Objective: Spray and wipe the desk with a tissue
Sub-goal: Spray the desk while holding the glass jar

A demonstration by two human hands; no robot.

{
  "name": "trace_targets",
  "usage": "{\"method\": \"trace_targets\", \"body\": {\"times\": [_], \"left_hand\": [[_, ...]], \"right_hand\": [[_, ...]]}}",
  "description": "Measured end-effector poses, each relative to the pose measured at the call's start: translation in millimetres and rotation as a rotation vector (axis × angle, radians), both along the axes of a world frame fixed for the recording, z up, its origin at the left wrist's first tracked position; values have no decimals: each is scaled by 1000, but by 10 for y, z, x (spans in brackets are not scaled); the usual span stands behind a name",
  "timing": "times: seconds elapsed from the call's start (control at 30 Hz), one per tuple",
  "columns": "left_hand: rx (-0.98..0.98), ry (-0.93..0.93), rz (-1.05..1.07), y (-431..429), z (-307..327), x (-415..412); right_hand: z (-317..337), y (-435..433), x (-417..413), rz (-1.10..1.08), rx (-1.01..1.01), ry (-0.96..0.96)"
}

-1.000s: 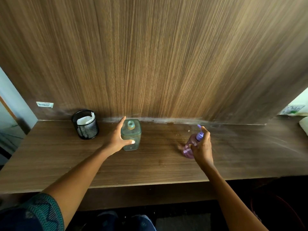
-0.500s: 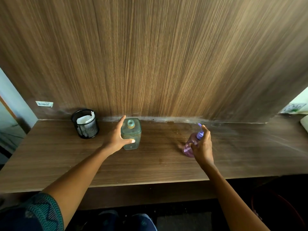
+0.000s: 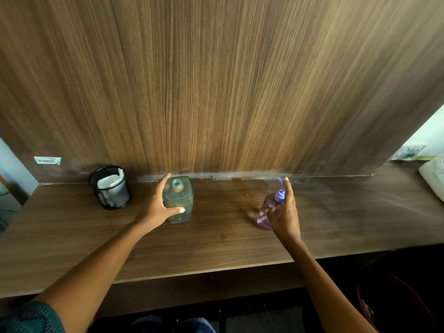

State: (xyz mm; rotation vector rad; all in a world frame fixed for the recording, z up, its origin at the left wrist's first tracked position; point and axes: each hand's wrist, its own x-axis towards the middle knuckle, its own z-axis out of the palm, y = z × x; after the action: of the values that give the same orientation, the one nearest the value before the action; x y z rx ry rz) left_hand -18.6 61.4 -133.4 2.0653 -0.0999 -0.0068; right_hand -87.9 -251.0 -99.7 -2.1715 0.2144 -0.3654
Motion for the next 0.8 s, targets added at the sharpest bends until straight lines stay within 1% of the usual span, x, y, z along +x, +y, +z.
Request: {"method": "trace_targets", "body": {"times": [0.1, 0.17, 0.3, 0.47, 0.63, 0.8], "left_hand": [[-28, -8, -14, 6, -3, 5], [-32, -9, -15, 13, 4, -4], [-27, -14, -23, -26, 93, -39], [-26, -27, -23, -52, 127, -69], [-21, -31, -11, -23, 51, -32], [-19, -45, -7, -29, 58, -28]], "right_hand": [[41, -218, 150, -102, 95, -51], [134, -346, 252, -153, 78, -99], [286, -543, 496, -148, 93, -122], [253, -561, 847, -128, 105, -93], [178, -412, 1128, -59, 23, -81], [118, -383, 1222, -14, -103, -11]]}}
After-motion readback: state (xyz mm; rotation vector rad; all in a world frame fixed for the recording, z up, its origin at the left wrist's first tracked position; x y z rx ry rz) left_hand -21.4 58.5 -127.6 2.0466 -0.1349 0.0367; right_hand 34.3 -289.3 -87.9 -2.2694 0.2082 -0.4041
